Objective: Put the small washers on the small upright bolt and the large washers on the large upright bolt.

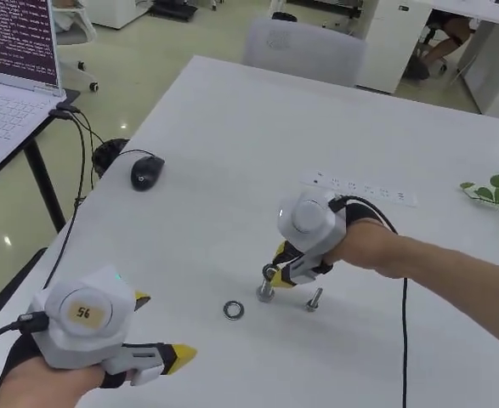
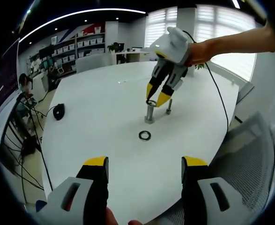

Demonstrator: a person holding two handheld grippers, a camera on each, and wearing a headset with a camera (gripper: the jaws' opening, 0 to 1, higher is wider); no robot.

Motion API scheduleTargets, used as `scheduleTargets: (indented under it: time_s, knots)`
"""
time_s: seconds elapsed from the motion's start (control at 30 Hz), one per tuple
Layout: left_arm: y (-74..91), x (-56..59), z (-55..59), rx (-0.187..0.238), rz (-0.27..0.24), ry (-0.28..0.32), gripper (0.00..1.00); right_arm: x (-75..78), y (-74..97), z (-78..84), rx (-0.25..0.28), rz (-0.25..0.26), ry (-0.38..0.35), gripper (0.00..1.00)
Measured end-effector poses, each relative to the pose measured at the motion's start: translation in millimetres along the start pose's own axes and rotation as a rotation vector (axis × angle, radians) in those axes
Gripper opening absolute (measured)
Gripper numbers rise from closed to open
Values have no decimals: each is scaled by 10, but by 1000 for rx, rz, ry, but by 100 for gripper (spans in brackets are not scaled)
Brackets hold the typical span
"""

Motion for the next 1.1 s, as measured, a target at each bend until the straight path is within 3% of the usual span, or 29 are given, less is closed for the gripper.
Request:
scheduleTargets:
  time_s: [0.5,1.1]
  knots:
    - [-15,-8,15,-6,1,2,62,21,-102,24,-23,-19,-3,24]
    - [-13,7,-25,2,0,6,62,68,-470,151,-93,-25,-75,24]
Point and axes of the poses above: the centre of the closed fingertips' face, and the gripper's own axes: y roughly backward along the fingers, x roughly to its right, z roughly out of its underside, the point moved 3 cm from there along y, roughly backward along the fingers, and after that the axes turned 11 degrees about -z, right-handed, at the moved point
